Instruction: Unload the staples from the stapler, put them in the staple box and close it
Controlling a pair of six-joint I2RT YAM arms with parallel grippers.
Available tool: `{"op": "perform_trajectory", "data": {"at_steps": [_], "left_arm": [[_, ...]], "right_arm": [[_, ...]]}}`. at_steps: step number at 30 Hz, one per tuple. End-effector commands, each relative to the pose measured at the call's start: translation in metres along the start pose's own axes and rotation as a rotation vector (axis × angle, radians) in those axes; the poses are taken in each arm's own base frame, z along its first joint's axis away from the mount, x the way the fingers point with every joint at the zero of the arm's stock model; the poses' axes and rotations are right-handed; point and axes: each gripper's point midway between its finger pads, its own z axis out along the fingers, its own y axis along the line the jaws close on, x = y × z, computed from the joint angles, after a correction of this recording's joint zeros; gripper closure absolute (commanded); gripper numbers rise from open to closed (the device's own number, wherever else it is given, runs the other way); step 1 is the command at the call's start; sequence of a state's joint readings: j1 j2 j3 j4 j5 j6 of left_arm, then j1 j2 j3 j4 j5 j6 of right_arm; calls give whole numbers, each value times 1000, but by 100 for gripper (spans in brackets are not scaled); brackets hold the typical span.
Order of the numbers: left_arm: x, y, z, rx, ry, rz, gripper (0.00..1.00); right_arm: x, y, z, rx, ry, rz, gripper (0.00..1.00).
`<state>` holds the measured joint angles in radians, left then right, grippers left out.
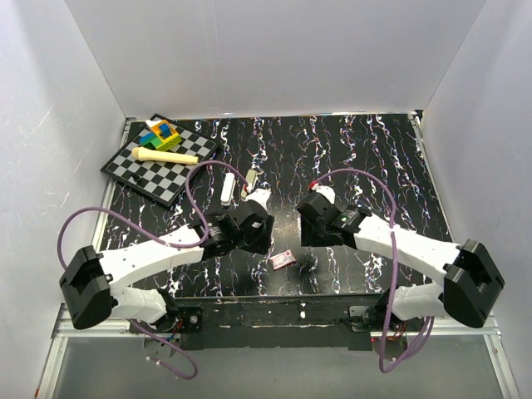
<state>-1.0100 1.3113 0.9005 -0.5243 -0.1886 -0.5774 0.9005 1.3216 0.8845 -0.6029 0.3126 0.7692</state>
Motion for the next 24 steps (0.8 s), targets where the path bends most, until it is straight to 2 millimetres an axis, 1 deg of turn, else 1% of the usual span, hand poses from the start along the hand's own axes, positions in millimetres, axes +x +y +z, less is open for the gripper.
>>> {"op": "perform_trajectory", "data": {"at_steps": [1,3,5,6,7,8,9,10,12,13,15,16,17,18,20,21,24], "left_arm": [[-36,5,-37,-24,-137,5,51],[-48,8,-50,-25,-192,5,49],[-57,10,-63,-25,-241,11,46],[-63,11,-70,-24,-268,13,45],[-68,12,-76,-24,-291,18,44],[-73,12,-82,-23,-314,21,42],[-77,14,-88,-28,-335,25,40],[-81,16,-93,-33,-352,29,34],[-89,19,-104,-45,-383,39,29],[-91,20,-107,-52,-390,46,28],[-96,22,-115,-61,-408,57,26],[-99,23,-118,-66,-415,59,23],[-101,24,-120,-72,-423,62,21],[-104,24,-124,-72,-433,67,11],[-108,25,-131,-73,-452,67,8],[-111,24,-135,-67,-466,66,2],[-117,25,-144,-67,-492,74,2]], "right_arm": [[-25,-8,-23,1,-112,-34,45],[-31,-8,-31,-13,-140,-66,40],[-39,-13,-41,-3,-178,-82,33],[-43,-15,-46,-2,-196,-91,32],[-46,-18,-51,4,-217,-94,29],[-51,-19,-57,0,-241,-100,28],[-56,-19,-65,-10,-268,-106,25],[-60,-18,-71,-25,-290,-111,24],[-67,-17,-83,-50,-323,-137,20],[-70,-16,-90,-59,-335,-145,18],[-75,-18,-101,-66,-358,-156,16],[-77,-19,-106,-68,-371,-159,14],[-80,-19,-111,-76,-390,-162,13],[-82,-20,-117,-85,-412,-165,12],[-86,-22,-125,-92,-437,-171,12],[-88,-23,-129,-92,-445,-168,11],[-89,-23,-138,-105,-453,-190,10]]}}
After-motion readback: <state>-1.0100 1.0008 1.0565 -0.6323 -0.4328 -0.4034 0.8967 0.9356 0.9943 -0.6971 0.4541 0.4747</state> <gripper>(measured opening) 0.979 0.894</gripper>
